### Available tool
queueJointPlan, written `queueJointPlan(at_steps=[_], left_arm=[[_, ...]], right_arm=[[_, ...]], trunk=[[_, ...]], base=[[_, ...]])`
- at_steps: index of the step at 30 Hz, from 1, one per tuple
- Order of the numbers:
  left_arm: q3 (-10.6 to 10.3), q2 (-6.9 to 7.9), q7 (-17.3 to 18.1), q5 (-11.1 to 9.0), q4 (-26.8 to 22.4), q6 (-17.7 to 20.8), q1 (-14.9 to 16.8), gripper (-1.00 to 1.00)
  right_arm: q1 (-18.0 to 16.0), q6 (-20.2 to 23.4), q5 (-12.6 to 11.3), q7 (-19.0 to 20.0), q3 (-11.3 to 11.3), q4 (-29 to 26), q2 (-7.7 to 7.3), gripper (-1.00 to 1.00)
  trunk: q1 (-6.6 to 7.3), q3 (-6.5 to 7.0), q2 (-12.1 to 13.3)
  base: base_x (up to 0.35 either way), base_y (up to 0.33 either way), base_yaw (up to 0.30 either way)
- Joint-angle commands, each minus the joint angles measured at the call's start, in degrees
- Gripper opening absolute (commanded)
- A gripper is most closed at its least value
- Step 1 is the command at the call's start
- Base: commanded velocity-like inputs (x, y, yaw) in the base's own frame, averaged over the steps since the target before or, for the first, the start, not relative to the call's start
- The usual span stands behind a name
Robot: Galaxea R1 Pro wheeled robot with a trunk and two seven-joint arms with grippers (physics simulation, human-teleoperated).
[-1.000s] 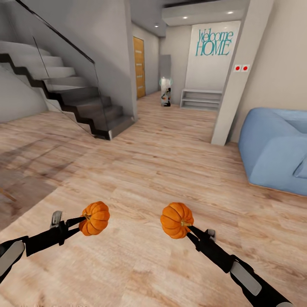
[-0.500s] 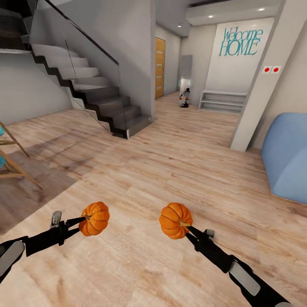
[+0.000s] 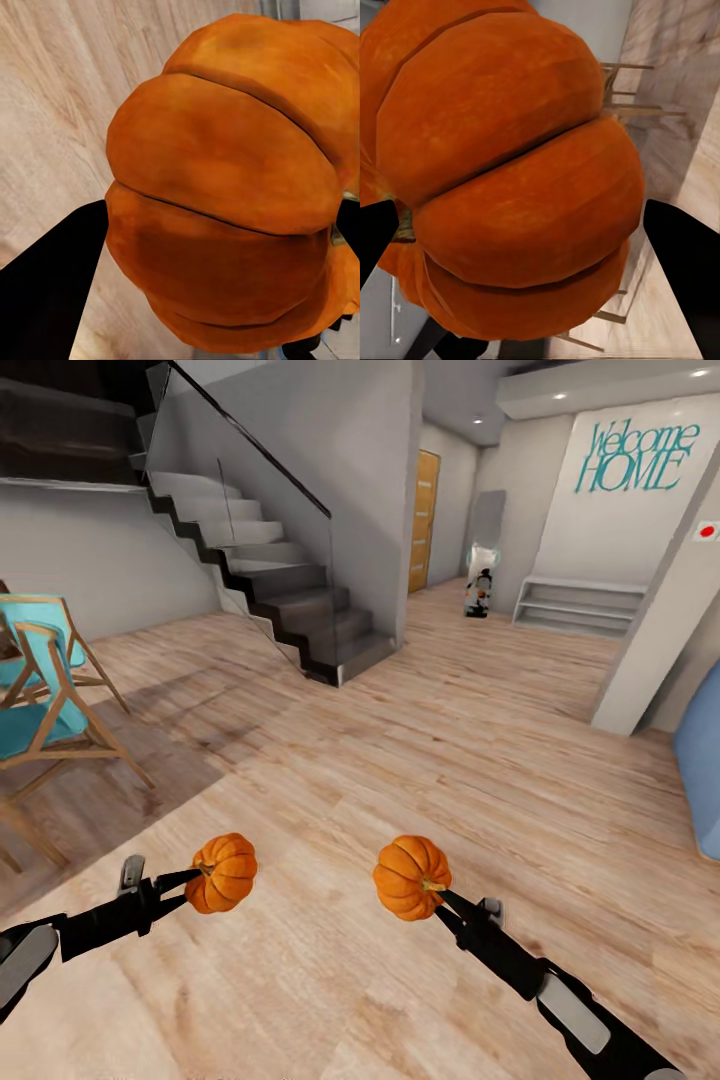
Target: Place each of the two pumpkins and all three candles from the living room inside a cabinet in the living room (use any cabinet), then make sure every cabinet is closed, and position the cauldron so it is next to a table in the living room.
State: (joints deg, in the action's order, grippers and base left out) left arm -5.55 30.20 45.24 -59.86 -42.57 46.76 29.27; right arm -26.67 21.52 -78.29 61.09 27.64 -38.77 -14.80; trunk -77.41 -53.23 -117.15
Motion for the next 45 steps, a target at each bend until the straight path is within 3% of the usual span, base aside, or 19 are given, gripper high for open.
queueJointPlan(at_steps=[1, 9, 29, 45], left_arm=[[-0.2, 0.04, 0.0, -0.9, 0.0, 0.5, 0.1, -1.0], [-0.2, 0.11, 0.0, -0.9, 0.0, 0.5, 0.1, -1.0], [-0.1, 0.12, 0.1, -0.9, 1.3, 0.5, 0.1, -1.0], [1.1, 0.12, 0.1, -0.9, 2.4, 0.5, 0.1, -1.0]], right_arm=[[0.0, 0.5, -0.7, 0.2, 0.2, 0.0, -0.08, -1.0], [0.0, 0.5, -0.7, 0.2, 0.3, 0.0, -0.1, -1.0], [0.0, 0.5, -0.7, 0.1, 0.3, 0.0, -0.13, -1.0], [0.0, -1.5, -0.7, 0.6, 0.2, 0.0, -0.47, -1.0]], trunk=[[0.24, 0.14, 0.4], [1.99, 1.58, 3.6], [1.99, 1.62, 3.6], [1.99, 2.64, 3.6]], base=[[0.0, 0.0, 0.272], [0.0, 0.0, 0.272], [0.0, 0.0, 0.272], [0.0, 0.008, 0.205]])
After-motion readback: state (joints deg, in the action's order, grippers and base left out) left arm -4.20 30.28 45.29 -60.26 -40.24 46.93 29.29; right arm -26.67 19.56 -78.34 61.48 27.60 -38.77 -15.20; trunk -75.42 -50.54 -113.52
